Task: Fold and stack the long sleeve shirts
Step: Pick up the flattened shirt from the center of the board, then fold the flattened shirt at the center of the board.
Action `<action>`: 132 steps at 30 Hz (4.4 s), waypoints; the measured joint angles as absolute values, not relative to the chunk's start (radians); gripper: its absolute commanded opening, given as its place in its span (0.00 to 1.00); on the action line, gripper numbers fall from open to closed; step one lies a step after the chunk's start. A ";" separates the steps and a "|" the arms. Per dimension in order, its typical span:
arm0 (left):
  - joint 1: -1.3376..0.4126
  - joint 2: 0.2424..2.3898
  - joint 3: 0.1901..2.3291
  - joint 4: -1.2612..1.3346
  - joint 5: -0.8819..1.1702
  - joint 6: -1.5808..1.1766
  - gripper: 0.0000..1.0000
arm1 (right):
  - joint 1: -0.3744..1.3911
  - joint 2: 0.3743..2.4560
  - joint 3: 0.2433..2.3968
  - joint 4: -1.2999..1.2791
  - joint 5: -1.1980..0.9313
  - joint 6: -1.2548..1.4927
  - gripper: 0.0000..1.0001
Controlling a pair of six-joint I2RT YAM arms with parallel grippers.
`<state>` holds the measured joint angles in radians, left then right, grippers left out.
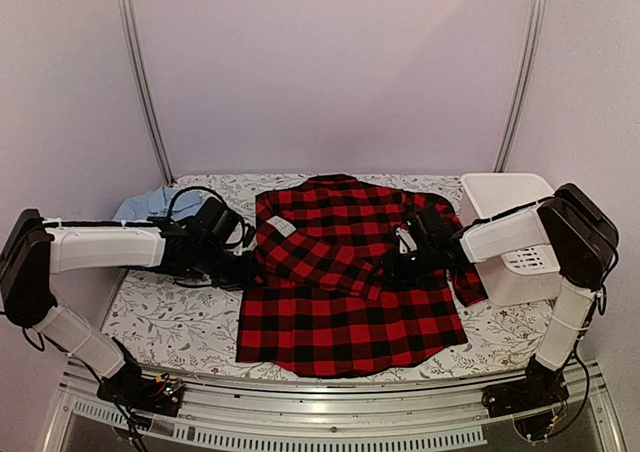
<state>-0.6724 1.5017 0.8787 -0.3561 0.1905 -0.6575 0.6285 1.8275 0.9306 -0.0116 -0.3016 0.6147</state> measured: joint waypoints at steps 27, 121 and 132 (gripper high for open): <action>-0.754 1.259 0.540 -0.526 0.233 -0.915 0.38 | 0.643 1.840 0.970 -0.039 -0.289 0.592 0.04; -1.006 1.811 1.253 -0.794 0.539 -0.393 0.02 | 0.555 1.807 1.758 -0.139 0.449 -0.092 0.00; -1.008 1.853 1.254 -0.745 0.585 -0.369 0.44 | 0.555 1.779 1.675 -0.199 0.318 -0.023 0.00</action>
